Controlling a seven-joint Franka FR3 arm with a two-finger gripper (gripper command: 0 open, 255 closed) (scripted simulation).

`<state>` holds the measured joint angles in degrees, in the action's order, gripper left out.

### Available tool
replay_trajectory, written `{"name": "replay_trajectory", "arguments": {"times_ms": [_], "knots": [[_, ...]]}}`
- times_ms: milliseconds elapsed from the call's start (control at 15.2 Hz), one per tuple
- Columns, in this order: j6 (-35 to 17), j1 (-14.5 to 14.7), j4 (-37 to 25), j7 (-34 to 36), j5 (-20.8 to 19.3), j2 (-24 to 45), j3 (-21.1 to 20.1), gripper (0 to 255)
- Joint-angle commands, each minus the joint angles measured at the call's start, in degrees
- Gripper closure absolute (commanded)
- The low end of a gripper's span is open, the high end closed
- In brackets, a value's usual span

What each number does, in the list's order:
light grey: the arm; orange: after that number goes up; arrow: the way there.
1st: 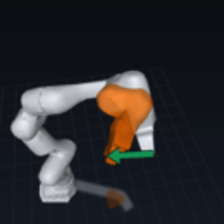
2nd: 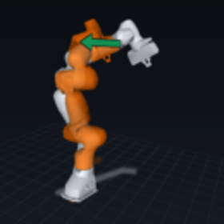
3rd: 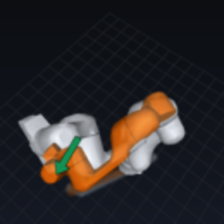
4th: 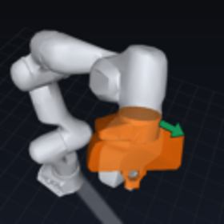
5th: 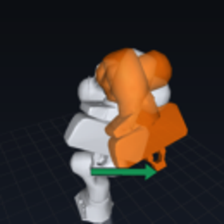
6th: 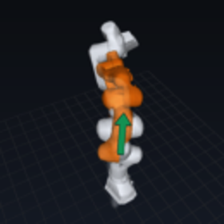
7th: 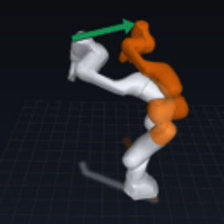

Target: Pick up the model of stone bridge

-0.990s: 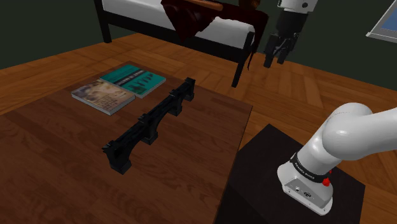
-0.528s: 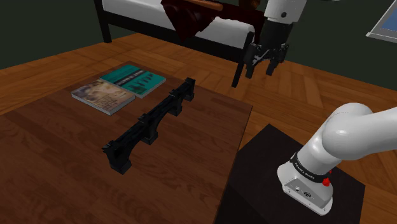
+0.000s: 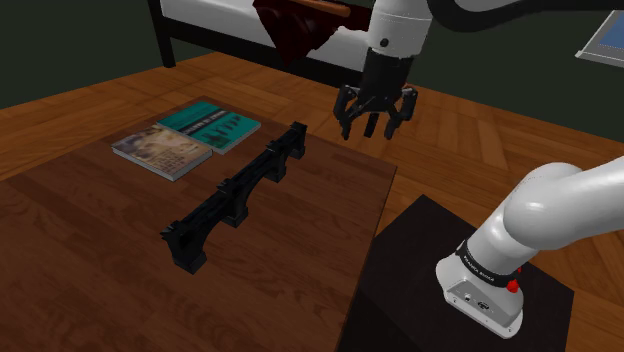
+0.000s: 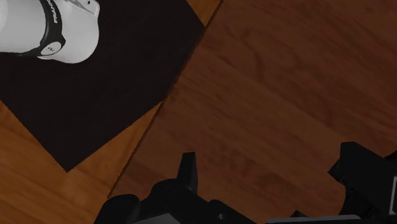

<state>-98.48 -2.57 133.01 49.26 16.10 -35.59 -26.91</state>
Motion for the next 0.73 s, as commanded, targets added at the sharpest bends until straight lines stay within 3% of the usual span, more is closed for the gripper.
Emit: {"name": "replay_trajectory", "arguments": {"times_ms": [0,330,660], "knots": [[-2.3,-1.2,-1.8,6.6,0.6,3.3,-4.0,0],[-7.2,-5.7,-8.4,22.4,-1.7,13.7,-13.6,0],[-10.7,-10.5,-17.3,41.2,-10.9,28.2,-23.4,0]]}}
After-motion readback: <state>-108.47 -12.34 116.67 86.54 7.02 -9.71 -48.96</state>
